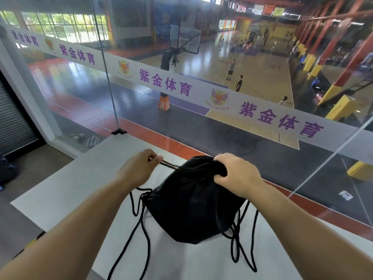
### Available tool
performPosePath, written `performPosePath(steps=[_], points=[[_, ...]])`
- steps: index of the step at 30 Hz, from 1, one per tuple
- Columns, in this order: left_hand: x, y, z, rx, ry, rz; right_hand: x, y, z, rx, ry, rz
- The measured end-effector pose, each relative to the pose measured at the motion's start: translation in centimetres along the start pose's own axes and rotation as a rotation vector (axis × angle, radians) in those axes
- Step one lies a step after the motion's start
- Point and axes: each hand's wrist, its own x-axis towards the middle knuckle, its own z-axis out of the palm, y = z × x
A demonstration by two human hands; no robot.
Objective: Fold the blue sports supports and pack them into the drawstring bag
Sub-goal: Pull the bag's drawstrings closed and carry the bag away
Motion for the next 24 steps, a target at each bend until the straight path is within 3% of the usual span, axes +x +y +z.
performPosePath(steps=[2, 7, 11, 13, 18, 20, 24], points=[[-0.3, 0.1, 0.8, -0.005, -0.091, -0.022, 0.0, -0.5, 0.1, 0.018, 0.001, -0.023], [-1.6, 3.0, 2.8, -0.15, -0.199, 0.204, 0.5, -1.9, 0.4, 0.033, -0.016, -0.07], [-1.8, 4.4, 3.9, -0.118, -0.292, 0.29, 0.7, -2.4, 0.3, 0.021, -0.019, -0.097], [-1.7, 4.5, 4.1, -0.123, -0.289, 0.264, 0.6, -2.4, 0.3, 0.013, -0.01, -0.1], [-1.8, 5.2, 4.0, -0.554, -0.404, 0.075, 0.5, -2.0, 0.2, -0.02, 0.024, -0.116], [-1.9, 5.5, 4.0, -0.497, -0.382, 0.082, 0.4, -2.0, 0.3, -0.041, 0.037, -0.128], [-0.8, 4.7, 2.3, -0.332, -0.129, 0.154, 0.0, -0.9, 0.2, -0.081, 0.061, -0.147]])
